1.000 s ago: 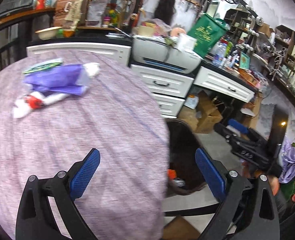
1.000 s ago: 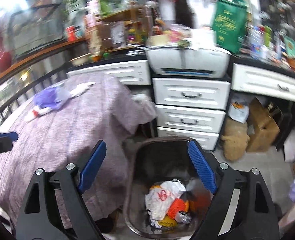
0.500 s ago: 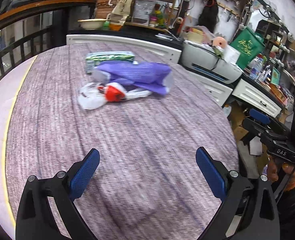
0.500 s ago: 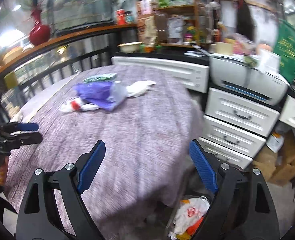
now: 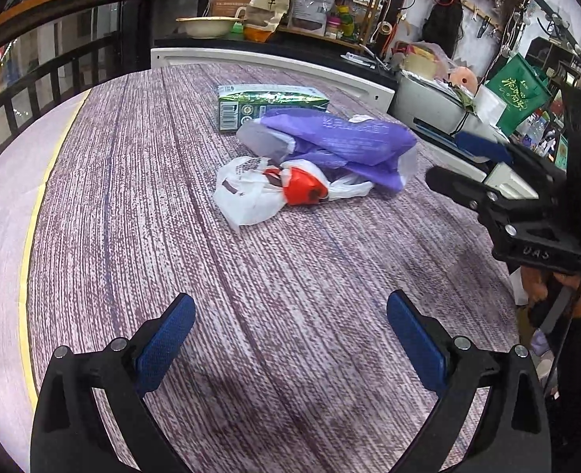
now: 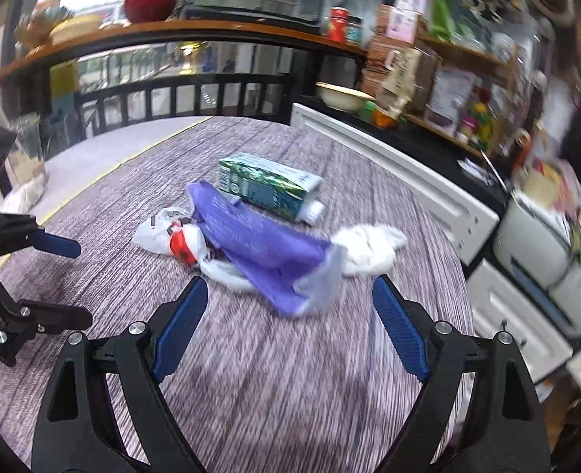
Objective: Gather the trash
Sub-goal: 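Grasp the purple plastic bag with the right gripper and lift it, then grasp the white plastic bag with the left gripper while the right holds the purple bag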
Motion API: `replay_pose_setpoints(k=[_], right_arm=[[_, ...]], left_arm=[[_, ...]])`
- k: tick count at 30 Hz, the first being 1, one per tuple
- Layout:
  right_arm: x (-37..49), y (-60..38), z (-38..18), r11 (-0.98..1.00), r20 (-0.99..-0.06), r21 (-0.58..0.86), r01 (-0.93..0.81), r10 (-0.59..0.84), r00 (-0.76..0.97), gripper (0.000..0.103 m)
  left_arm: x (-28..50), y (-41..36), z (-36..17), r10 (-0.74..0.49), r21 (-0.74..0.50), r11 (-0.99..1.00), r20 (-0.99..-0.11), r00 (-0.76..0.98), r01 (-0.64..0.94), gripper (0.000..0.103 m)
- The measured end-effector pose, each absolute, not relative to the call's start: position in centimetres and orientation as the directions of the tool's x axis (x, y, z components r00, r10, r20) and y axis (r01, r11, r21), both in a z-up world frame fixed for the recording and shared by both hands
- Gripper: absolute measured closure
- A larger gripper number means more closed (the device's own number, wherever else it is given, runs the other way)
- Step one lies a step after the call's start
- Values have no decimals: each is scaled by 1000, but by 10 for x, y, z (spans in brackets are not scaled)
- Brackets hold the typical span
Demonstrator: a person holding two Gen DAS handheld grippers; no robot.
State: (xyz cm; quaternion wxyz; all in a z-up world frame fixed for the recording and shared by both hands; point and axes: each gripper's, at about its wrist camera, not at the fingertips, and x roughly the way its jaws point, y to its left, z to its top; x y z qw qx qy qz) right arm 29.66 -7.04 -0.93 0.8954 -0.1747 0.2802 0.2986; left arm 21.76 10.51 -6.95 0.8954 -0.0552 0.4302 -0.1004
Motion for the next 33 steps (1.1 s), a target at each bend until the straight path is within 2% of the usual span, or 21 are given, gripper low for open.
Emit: replay_pose_setpoints(k=[7,9,12,13,17,25,33], right_arm=[[337,-37,-13,713,-640,-195,-674,428,638,20],[342,-29,-23,685,-683,-193,-702,420,597,33],[342,-28,-34,650,-717,-138,-747,455,529,65],[341,-29,-35,644,-724,-116,-757,467,508,83],[328,-36,-29,640,-703,-82,-764,506,499,94],[298,-71,6,695,-616,-26,-719,555,559,99],[286,-99,17,735,-585,22,-678,560,587,100]], left_arm=[[237,117,-77,-225,-187,974,-777,587,126,6],[241,119,-77,-221,-180,975,-783,582,129,6],[246,121,-76,-220,-173,975,-788,575,136,6],[249,122,-76,-217,-167,976,-790,573,139,6],[258,122,-76,-199,-143,980,-788,583,141,6],[285,107,-74,-185,-75,976,-787,589,206,6],[312,79,-79,-173,18,951,-796,580,309,6]])
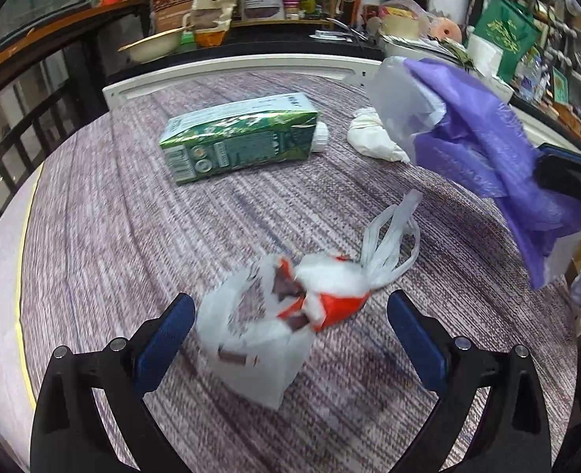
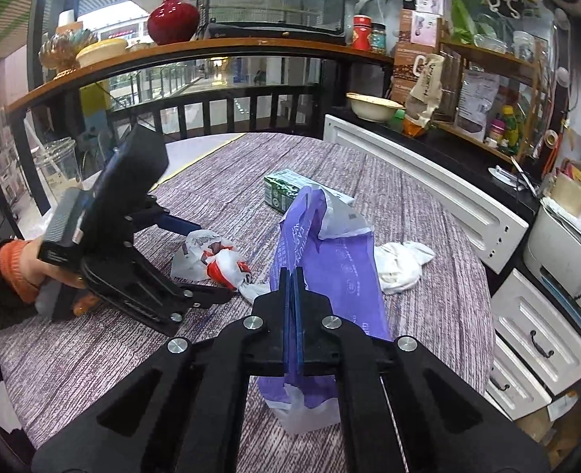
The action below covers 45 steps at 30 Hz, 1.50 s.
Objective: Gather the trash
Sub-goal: 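Grasp the white plastic bag with the left gripper while the right holds the purple bag, then carry the purple bag over the bin and open the right gripper while the left carries the white bag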
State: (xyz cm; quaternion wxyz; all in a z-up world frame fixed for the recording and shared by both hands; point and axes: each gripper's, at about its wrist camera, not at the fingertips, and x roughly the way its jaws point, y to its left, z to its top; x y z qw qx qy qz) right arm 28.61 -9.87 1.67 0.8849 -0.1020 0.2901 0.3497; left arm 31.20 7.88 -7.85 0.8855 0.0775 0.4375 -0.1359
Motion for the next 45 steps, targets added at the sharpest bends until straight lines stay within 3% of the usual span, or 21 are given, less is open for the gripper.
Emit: replay_pose_setpoints(k=[3,9,12,16,31,45], right_arm=[[281,-109,20,747,-566,42,-663,565,601,101],[273,-122,23,761,-545,78,-644,573,612,100],[271,-127,22,771,-547,112,-627,575,609,100],[265,-131,20,776,-542,130,-617,577,611,100],[221,-167,18,806,-514,133,-577,554,655,100],[169,-223,18,848,-469,141,-511,512,720,100]], left_arm=[[316,71,-81,-169,37,944,-800,576,328,9],[308,62,-83,-199,31,928,-800,566,371,47],[300,61,-82,-205,25,930,-791,576,366,74],[288,59,-82,-215,12,933,-784,582,361,86],[228,57,-58,-234,-80,963,-718,656,256,90],[176,22,-35,-324,-180,945,-635,701,274,90]])
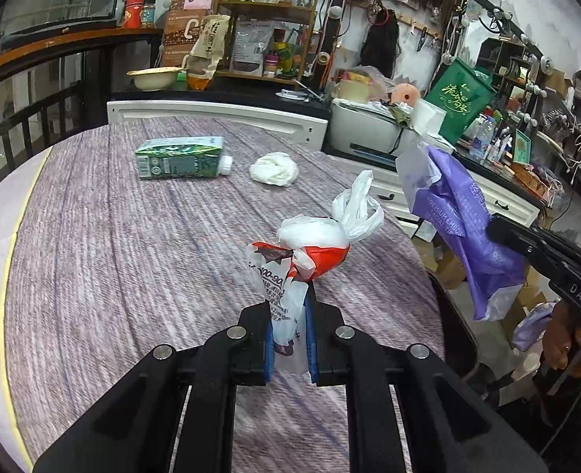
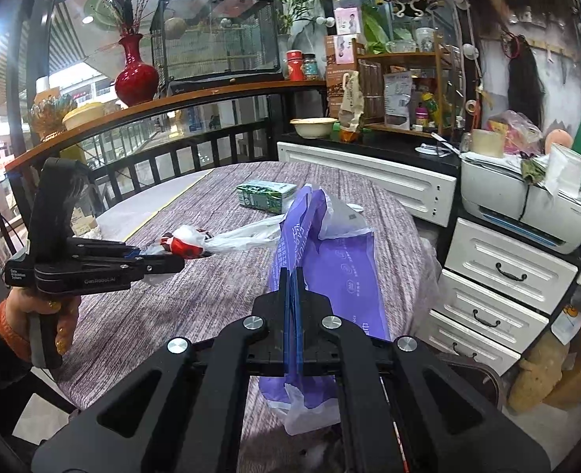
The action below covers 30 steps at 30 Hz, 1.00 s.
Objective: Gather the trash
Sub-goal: 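Carry the purple bag over the bin and open the right gripper while the left carries the white bag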
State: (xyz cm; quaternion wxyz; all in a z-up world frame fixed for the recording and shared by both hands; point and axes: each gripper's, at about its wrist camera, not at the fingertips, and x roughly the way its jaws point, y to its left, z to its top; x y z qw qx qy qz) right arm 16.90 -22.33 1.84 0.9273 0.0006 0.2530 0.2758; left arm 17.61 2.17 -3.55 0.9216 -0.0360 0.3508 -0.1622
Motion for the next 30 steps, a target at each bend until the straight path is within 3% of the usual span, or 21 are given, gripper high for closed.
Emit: replay_pose_setpoints(k=[9,22,30], right_arm=[[155,-278,-5,902,-498,171,-396,426,755,100],[180,-351,-95,947,-636,267,-178,312,706,100],[188,-369,-148,971,-708,227,-74,217,672,100]], left_arm=[[165,-22,-39,-433,-284,901,-618,656,327,90],[170,-112,-50,-503,-278,856,-645,575,436,90],[173,-149,-64,-508,-272,844,-682,526,462,90]])
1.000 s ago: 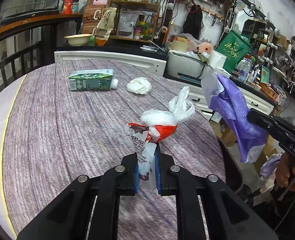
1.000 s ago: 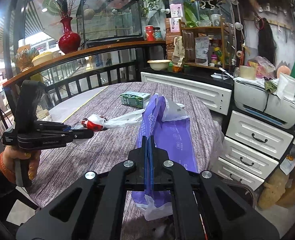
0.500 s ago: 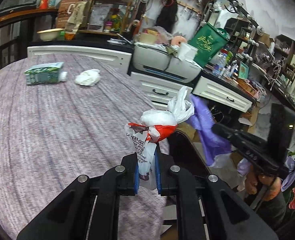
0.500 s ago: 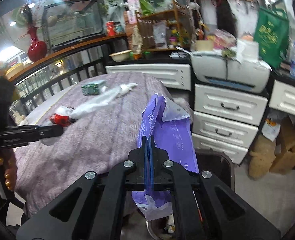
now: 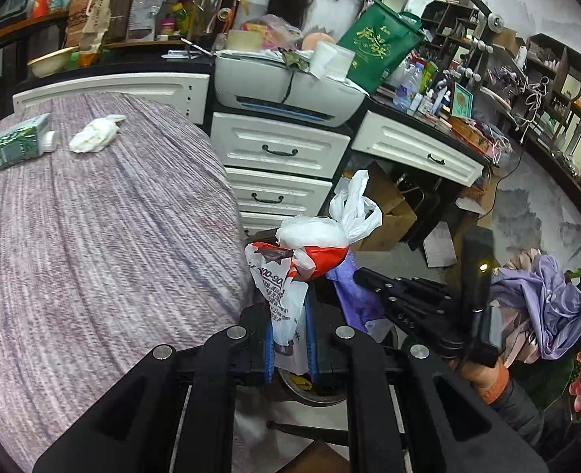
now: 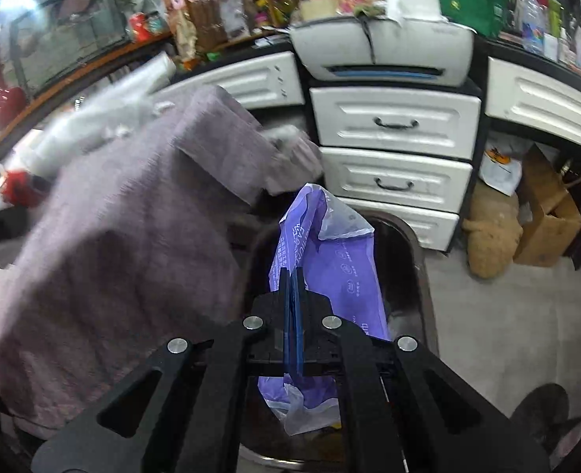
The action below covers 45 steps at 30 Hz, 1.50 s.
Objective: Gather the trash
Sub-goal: 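Carry the purple bag over the bin and open the right gripper while the left carries the white bag, then lower the white plastic bag into the bin and open the left gripper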
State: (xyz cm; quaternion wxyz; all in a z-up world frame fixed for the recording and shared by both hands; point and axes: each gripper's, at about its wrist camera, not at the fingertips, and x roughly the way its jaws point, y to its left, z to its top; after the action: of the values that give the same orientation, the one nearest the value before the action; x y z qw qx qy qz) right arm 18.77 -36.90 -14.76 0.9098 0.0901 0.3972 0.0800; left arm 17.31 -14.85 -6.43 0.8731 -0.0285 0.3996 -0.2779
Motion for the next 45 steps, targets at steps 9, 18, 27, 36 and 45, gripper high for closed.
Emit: replay_pose_setpoints(k=[9,18,27,36,45], right_arm=[[175,-409,-194,945,-749,299,132,147,646,34],[135,-431,-158,950,-692,238,202,20,722,23],[104,-458,-122,930,-622,234,285,-82,779,21],[93,-477,-115,907,-611,248,340,-125,781,20],[91,-482,-117,901,-615,256,351,-129,778,20]], left_arm=[[175,-184,-89,-512,-270,825,-727,457,496,90],[175,-209,-103,-519,-271,807,-751,409,525,90],[189,-229,-119,-492,-265,818,-782,382,511,90],[200,-246,-141,-451,-254,834,-825,339,490,90],[203,-258,-155,-417,-229,842,-852,318,489,80]])
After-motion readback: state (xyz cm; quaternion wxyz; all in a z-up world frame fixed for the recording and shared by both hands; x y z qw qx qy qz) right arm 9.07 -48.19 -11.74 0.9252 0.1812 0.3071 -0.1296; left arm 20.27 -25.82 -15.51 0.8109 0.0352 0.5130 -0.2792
